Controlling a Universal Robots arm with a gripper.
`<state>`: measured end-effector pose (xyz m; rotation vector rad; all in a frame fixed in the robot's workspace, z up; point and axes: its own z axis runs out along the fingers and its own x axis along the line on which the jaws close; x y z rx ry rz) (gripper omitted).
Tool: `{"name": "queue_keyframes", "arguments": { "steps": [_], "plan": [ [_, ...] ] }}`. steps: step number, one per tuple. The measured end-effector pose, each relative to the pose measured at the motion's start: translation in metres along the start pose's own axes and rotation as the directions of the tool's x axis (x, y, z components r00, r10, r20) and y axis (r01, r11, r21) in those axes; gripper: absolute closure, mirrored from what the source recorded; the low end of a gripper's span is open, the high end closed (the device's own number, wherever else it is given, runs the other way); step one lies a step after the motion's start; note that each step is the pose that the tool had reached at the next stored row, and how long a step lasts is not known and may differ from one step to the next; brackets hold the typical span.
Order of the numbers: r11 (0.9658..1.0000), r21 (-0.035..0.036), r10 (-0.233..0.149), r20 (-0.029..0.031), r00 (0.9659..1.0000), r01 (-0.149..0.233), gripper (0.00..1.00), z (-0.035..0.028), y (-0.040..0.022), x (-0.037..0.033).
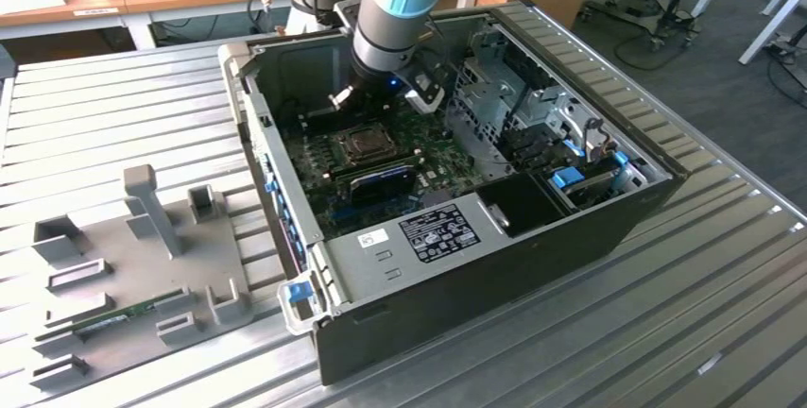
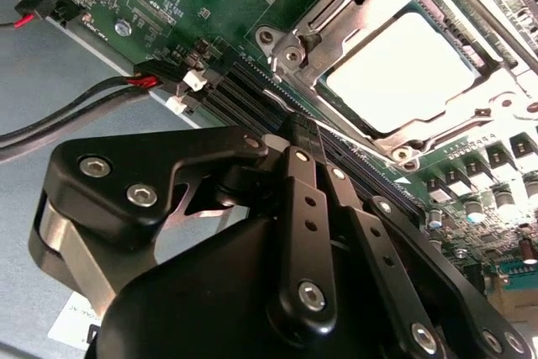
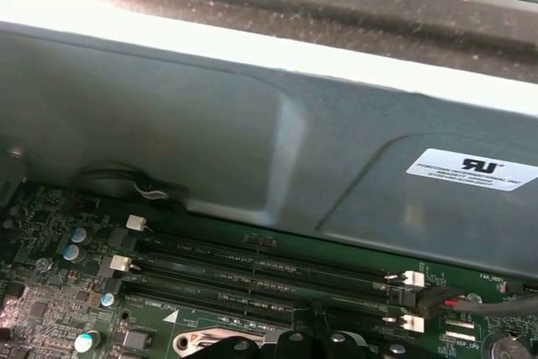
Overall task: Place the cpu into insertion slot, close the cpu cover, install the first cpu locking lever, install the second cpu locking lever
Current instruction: 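Install the first cpu locking lever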
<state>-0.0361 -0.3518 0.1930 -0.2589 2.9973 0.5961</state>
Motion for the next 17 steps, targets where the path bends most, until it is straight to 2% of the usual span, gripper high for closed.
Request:
{"name": "queue_keyframes", "arguments": {
  "steps": [17],
  "plan": [
    [1.0000,0.0000,0.000,0.0000,1.0000,0.000,0.90,0.0014,-0.0007,-0.0046]
  ]
}}
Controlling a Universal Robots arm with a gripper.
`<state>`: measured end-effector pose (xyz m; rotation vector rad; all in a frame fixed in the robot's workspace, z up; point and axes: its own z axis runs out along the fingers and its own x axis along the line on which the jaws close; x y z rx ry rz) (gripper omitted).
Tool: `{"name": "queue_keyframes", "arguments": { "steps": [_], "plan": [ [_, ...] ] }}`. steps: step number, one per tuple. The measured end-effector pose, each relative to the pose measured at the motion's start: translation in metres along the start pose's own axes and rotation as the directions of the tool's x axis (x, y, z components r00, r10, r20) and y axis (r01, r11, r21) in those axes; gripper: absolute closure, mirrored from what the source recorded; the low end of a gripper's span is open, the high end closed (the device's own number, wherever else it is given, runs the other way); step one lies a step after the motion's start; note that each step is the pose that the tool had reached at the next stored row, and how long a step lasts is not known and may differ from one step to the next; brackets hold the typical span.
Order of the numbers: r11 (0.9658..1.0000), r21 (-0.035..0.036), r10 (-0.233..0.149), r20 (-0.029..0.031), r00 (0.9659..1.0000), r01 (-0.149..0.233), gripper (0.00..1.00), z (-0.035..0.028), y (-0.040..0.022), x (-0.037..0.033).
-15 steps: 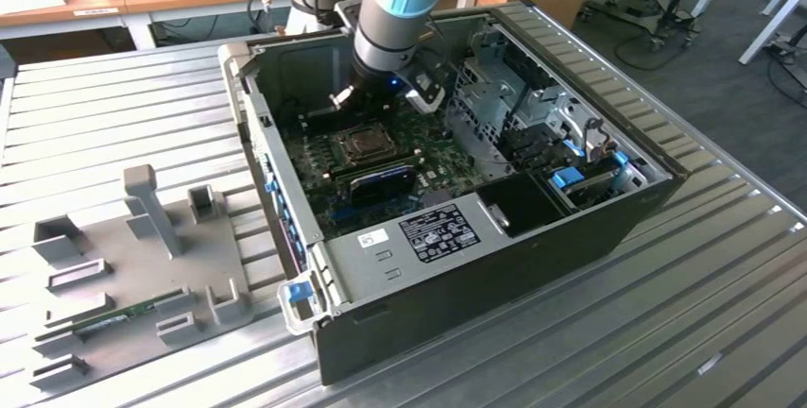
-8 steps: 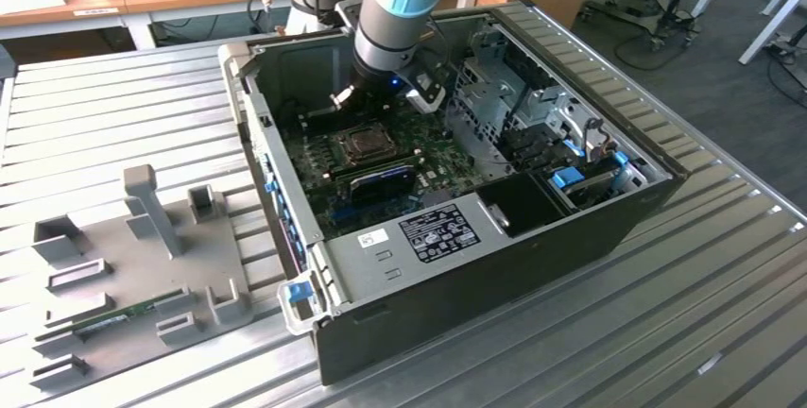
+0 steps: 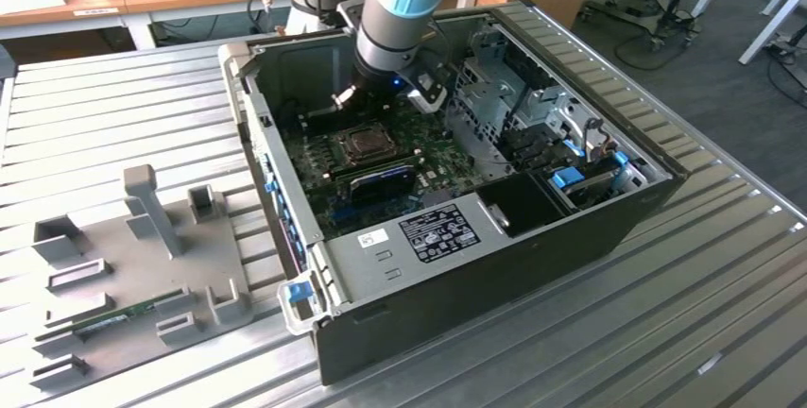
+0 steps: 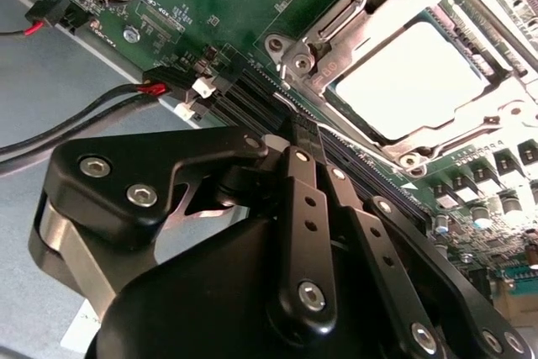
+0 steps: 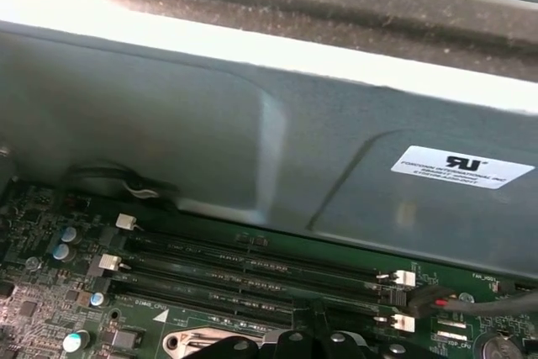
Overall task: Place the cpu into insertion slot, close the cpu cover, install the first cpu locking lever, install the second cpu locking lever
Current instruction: 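Install the first cpu locking lever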
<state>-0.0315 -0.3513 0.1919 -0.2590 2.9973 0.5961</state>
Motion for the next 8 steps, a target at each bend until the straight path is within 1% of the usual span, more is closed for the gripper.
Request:
{"name": "queue_keyframes", "arguments": {
  "steps": [8],
  "plan": [
    [1.0000,0.0010,0.000,-0.0005,1.0000,0.000,0.90,0.0020,-0.0009,-0.0004]
  ]
}}
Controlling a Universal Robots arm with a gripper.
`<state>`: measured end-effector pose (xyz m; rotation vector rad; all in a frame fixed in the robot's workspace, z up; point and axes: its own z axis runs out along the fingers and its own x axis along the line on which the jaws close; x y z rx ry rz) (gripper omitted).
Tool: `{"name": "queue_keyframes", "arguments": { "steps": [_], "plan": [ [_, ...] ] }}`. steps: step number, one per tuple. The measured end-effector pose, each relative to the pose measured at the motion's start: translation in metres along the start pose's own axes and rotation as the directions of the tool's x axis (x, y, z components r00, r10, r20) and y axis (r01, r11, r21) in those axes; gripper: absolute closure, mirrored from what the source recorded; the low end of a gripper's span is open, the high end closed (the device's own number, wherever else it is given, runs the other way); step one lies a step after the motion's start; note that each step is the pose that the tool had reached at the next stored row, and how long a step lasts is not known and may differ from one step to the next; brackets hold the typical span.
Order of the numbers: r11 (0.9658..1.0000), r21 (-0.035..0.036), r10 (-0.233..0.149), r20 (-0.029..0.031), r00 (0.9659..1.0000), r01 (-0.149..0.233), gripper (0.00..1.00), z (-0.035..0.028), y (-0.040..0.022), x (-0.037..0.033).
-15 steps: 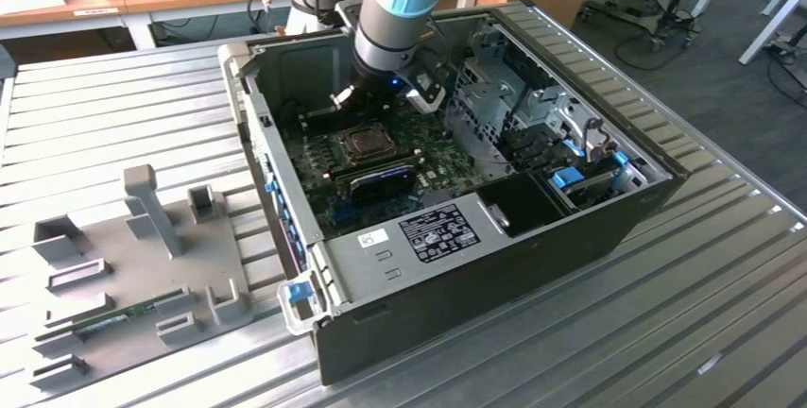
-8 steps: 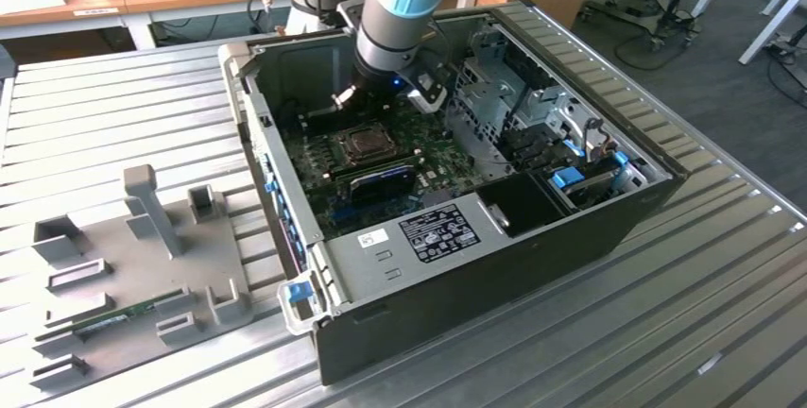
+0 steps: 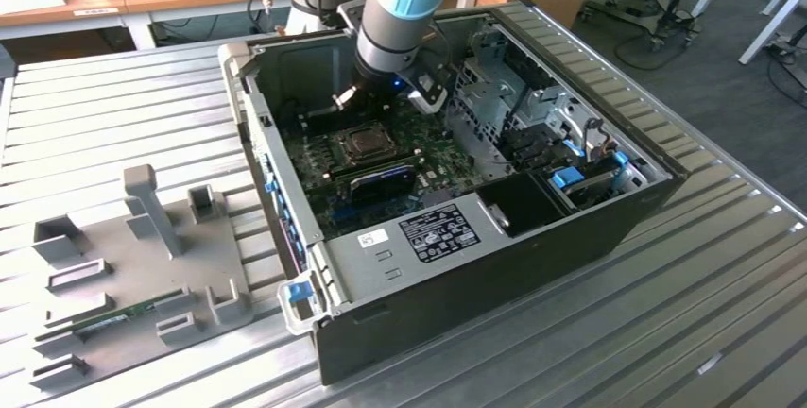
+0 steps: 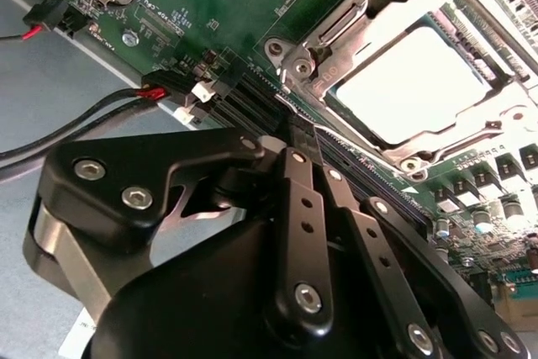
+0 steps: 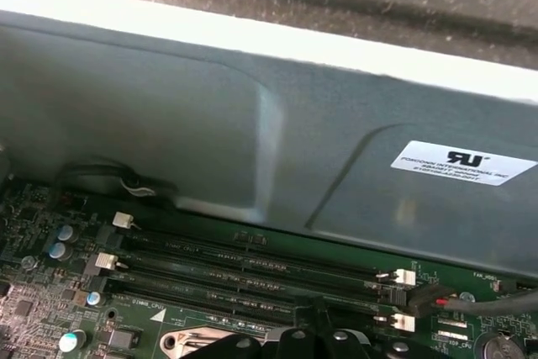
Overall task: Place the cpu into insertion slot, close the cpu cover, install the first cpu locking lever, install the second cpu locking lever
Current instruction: 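Install the first cpu locking lever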
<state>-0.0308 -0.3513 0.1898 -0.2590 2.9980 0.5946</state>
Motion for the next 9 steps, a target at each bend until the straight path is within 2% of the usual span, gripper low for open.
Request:
{"name": "queue_keyframes", "arguments": {
  "steps": [9],
  "plan": [
    [1.0000,0.0002,0.000,-0.0001,1.0000,0.000,0.90,0.0006,-0.0002,0.0000]
  ]
}}
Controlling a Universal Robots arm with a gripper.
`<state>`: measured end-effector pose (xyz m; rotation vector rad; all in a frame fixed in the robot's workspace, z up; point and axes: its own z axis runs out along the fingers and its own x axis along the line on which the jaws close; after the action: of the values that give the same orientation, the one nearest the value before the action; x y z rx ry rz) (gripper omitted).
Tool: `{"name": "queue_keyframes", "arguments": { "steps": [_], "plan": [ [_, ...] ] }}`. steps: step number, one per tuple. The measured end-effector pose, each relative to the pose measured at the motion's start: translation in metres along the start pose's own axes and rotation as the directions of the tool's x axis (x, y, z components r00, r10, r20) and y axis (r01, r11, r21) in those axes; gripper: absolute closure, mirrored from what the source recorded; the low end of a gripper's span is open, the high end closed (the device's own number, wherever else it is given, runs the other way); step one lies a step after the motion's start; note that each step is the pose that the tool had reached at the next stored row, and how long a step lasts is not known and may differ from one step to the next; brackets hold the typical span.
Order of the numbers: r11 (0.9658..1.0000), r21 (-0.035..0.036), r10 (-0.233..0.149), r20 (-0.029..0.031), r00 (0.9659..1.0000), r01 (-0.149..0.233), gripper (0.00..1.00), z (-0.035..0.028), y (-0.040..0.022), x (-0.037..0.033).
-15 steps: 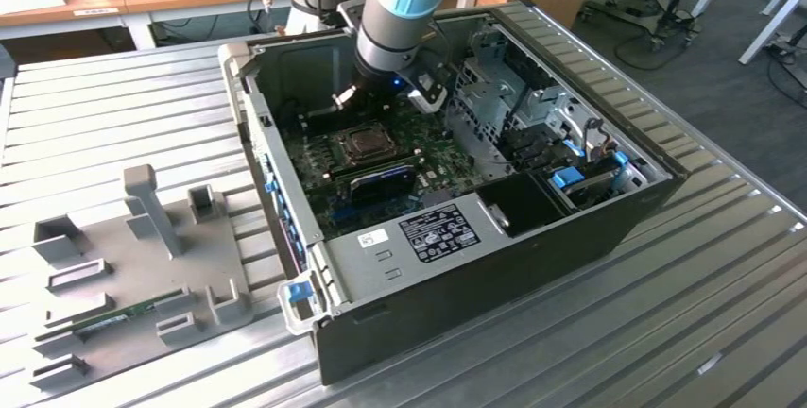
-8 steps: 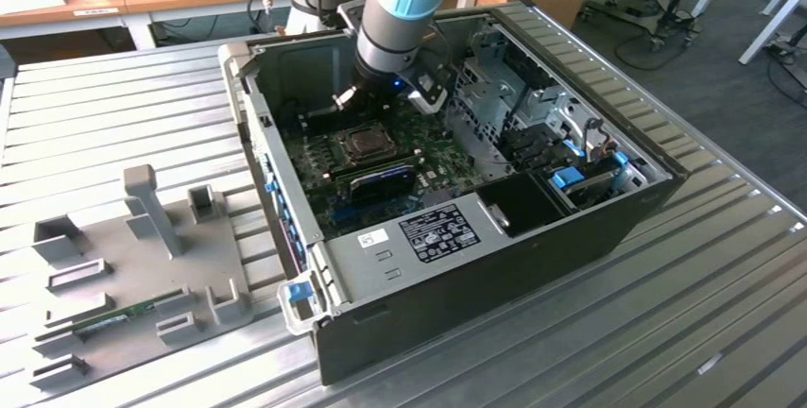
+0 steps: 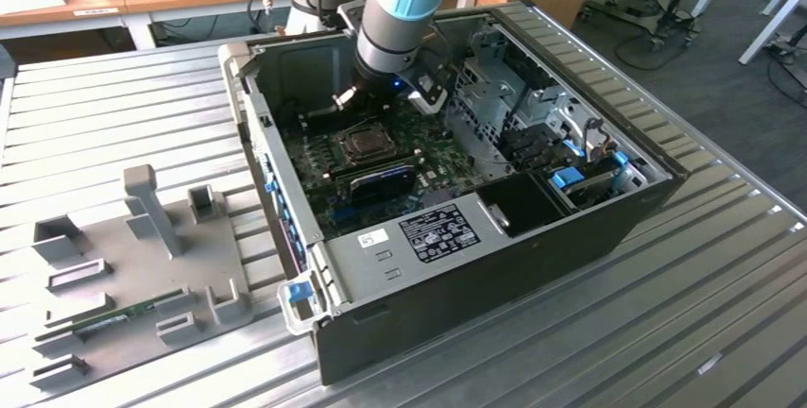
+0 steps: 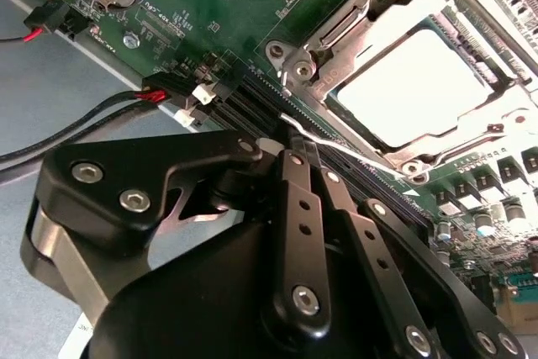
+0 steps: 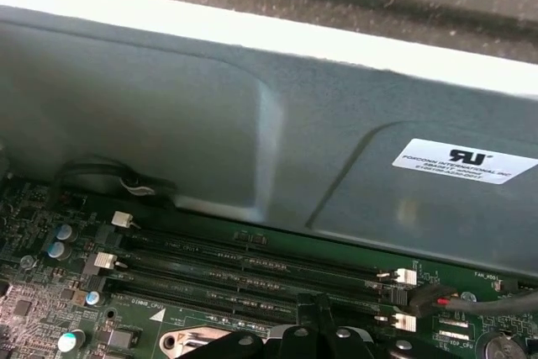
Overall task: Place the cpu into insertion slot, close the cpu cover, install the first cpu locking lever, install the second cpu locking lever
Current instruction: 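Install the first cpu locking lever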
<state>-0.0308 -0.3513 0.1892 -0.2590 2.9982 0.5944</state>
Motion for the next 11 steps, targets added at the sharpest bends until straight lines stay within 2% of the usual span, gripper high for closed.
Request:
{"name": "queue_keyframes", "arguments": {
  "steps": [5,11],
  "plan": [
    [1.0000,0.0000,0.000,-0.0001,1.0000,0.000,0.90,-0.0014,0.0005,-0.0001],
    [1.0000,-0.0006,0.000,0.0002,1.0000,0.000,0.90,-0.0114,0.0046,-0.0013]
  ]
}}
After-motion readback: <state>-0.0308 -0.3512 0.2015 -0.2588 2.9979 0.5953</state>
